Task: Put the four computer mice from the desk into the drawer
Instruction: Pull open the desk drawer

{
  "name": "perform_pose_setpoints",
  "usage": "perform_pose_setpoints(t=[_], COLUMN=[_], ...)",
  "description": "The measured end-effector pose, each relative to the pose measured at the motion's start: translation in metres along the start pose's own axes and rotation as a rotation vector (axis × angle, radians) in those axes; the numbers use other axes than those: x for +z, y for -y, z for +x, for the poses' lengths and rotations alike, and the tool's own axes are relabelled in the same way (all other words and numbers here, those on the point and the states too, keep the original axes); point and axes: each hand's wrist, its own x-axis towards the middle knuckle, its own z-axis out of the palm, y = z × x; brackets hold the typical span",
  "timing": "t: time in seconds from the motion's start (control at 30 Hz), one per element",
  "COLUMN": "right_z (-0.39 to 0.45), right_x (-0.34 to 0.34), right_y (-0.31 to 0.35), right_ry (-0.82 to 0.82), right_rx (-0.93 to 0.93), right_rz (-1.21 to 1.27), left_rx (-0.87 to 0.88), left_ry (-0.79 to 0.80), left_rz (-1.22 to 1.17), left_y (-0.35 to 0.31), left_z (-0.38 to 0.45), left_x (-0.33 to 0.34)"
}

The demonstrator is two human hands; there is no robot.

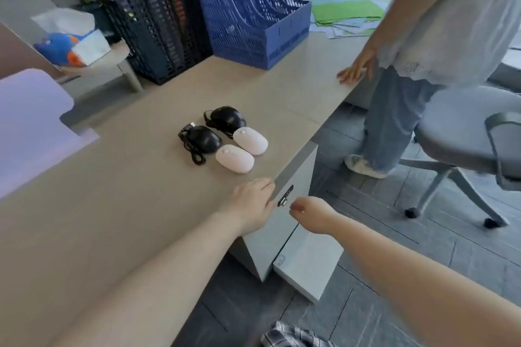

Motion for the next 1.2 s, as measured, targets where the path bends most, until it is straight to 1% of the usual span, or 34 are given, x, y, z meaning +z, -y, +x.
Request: perform_pose_setpoints(t=[0.1, 0.23, 0.33, 0.43, 0.5, 0.63, 0.7, 0.8, 0.9, 1.07, 1.13, 1.2], right_z=[0.024, 0.051, 0.068, 0.078, 0.080, 0.089, 0.091, 0.092, 0.093, 0.088, 0.086, 0.084], right_x=[0.019, 0.037, 0.046, 0.056, 0.061, 0.068, 0.067, 0.066, 0.063, 0.067, 0.071, 0.068], right_y=[-0.012, -0.020, -0.026, -0.027, -0.027, -0.025, -0.024, -0.026, -0.025, -0.023, -0.026, -0.033], right_ry=[-0.033, -0.089, -0.129, -0.145, -0.146, -0.065, -0.073, -0.127, -0.171, -0.165, -0.186, -0.175], right_rx=[0.028, 0.014, 0.043, 0.087, 0.127, 0.185, 0.233, 0.272, 0.238, 0.190, 0.192, 0.215], right_rz=[0.047, 0.123, 0.224, 0.332, 0.447, 0.622, 0.824, 0.982, 0.971, 0.867, 0.857, 0.826], left_rx=[-0.044, -0.015, -0.019, -0.017, -0.017, -0.011, -0.007, -0.006, 0.001, 0.002, 0.002, 0.009], left_ry=[-0.069, -0.207, -0.285, -0.309, -0.316, -0.315, -0.319, -0.323, -0.329, -0.341, -0.339, -0.337], left_rz=[0.008, 0.039, 0.048, 0.061, 0.076, 0.092, 0.083, 0.090, 0.092, 0.105, 0.105, 0.104], left_y=[0.017, 0.029, 0.032, 0.031, 0.030, 0.031, 0.032, 0.032, 0.031, 0.031, 0.031, 0.032], left_z=[0.008, 0.009, 0.011, 0.010, 0.011, 0.012, 0.012, 0.012, 0.013, 0.012, 0.012, 0.012], left_x=[0.016, 0.041, 0.045, 0.045, 0.045, 0.046, 0.046, 0.046, 0.046, 0.047, 0.047, 0.048])
